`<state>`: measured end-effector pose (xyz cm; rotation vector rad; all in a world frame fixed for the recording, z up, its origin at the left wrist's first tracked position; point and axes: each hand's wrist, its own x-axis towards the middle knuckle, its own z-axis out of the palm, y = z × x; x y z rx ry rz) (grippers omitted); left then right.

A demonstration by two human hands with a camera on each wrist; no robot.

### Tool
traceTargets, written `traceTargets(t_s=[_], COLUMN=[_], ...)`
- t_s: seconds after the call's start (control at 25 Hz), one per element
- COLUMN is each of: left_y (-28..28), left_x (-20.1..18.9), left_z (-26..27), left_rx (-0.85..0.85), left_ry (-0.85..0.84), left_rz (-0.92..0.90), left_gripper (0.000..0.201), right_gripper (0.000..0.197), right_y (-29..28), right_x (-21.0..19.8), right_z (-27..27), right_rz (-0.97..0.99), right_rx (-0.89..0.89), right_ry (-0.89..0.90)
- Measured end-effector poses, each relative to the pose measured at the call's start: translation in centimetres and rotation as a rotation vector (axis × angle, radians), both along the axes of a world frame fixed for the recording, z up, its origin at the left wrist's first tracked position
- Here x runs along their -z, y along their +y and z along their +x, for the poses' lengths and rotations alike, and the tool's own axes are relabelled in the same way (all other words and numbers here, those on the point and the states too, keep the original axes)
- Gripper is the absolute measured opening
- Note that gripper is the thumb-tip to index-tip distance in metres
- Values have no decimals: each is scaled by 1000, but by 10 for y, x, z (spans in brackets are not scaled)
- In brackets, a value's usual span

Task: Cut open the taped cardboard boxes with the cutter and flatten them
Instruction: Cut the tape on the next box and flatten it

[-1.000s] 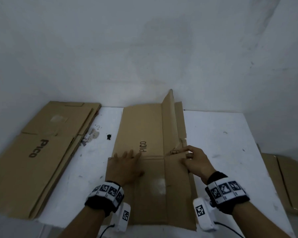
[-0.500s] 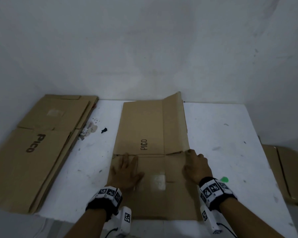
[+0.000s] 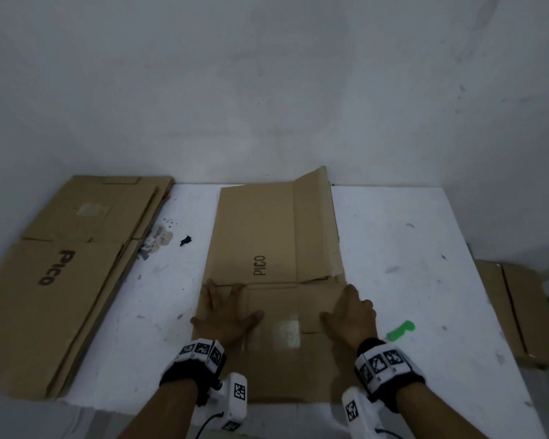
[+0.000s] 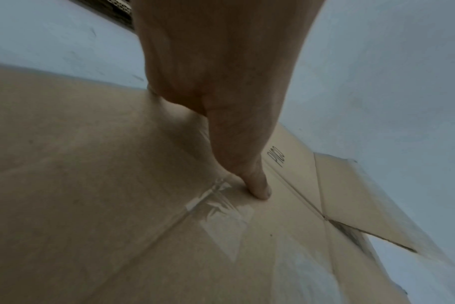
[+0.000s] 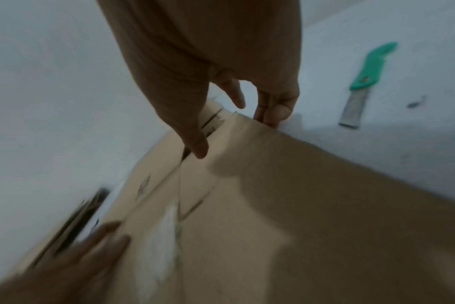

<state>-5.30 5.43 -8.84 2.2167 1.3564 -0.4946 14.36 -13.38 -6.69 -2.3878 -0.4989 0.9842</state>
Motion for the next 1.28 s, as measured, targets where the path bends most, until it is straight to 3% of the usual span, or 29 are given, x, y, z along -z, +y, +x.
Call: traceTargets(t_s=[0.08,0.2,0.24,0.4,0.64,0.72,0.8,0.88,1.04,1.16,1.28], left_y=[-1,1,3,15,20,19,21,26,48,83,110], left_x=[-1,-3,-2,-9,-48,-70,-95,-122,-184,-230,-256], left_z=[2,-2,-4,-8,-12,-9,-4,-1,-2,-19,-53], left_rx=[1,45,42,-69,-93,-107,-138,-156,-292,-379,-531], left_ry=[10,39,35,-122,-325,-404,-474,-544,-761,-825,-752], left_rz=[-15,-39,-36,-98,-111,-124,-133,-131,24,321,483], left_gripper=[96,97,97,116,103,109,102,96,104,128,149], right_gripper=[83,19,9,12,6,7,6,8,17,26,31], right_y=[1,8,12,22,25,27,26,24,26,41,66], right_x=[-6,-17,-24,-60,-149,-174,-197,-216,-240,-256,-270], right_z=[18,35,35,25,18,15,13,14,29,48,61], right_rz=[85,250,283,385,595,628,662,687,676,666,596], right_rx=[158,261,249,128,-135,-196,-258,-340,-534,-677,-804], right_ry=[152,288,296,355,361,342,308,235,-42,-340,-443])
